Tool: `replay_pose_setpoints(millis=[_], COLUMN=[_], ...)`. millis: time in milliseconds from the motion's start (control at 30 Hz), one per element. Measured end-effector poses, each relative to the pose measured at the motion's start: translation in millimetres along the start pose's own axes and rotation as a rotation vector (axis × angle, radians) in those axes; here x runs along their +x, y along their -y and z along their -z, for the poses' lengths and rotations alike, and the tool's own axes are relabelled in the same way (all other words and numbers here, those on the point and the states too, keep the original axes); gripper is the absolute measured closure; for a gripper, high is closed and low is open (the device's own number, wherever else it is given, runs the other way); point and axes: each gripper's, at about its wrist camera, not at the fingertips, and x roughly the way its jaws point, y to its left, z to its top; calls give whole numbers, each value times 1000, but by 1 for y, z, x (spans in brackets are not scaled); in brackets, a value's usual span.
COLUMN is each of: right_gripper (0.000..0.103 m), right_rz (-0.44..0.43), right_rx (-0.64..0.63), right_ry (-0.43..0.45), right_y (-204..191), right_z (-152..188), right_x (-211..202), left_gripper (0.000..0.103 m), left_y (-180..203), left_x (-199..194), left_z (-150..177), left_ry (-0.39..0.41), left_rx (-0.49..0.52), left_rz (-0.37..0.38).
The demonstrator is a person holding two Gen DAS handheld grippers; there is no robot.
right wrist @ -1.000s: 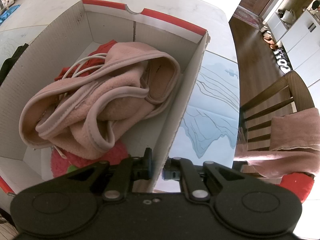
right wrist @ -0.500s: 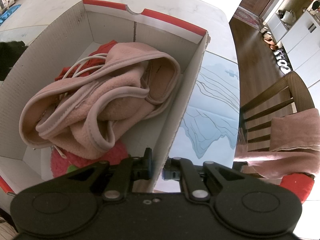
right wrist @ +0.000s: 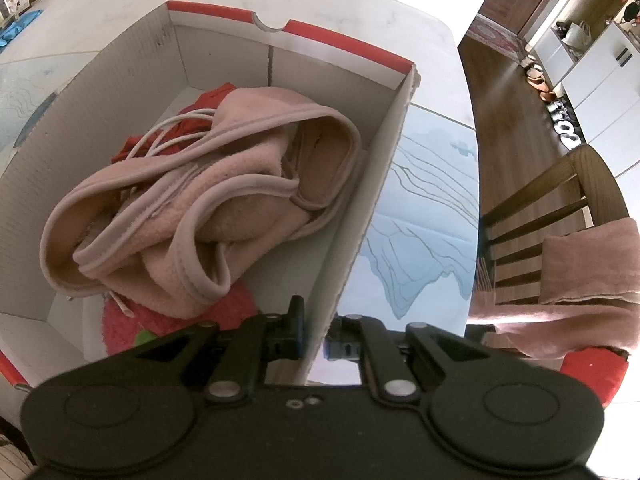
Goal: Organize objects
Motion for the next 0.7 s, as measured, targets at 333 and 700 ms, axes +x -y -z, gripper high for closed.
replay_pose_setpoints(millis=[333,700], right_gripper=[96,96], right_rz=[0,0], right_rx=[0,2], right_ry=[1,1], right_y=[-1,-1], right_z=[0,1], right_x=[0,0], left_gripper=[81,27], left_y=[-24,-8], left_x=[54,91], left_z=[45,107], left_ry=[-217,-339], left_rx=[-44,158], left_rz=[-78,-56])
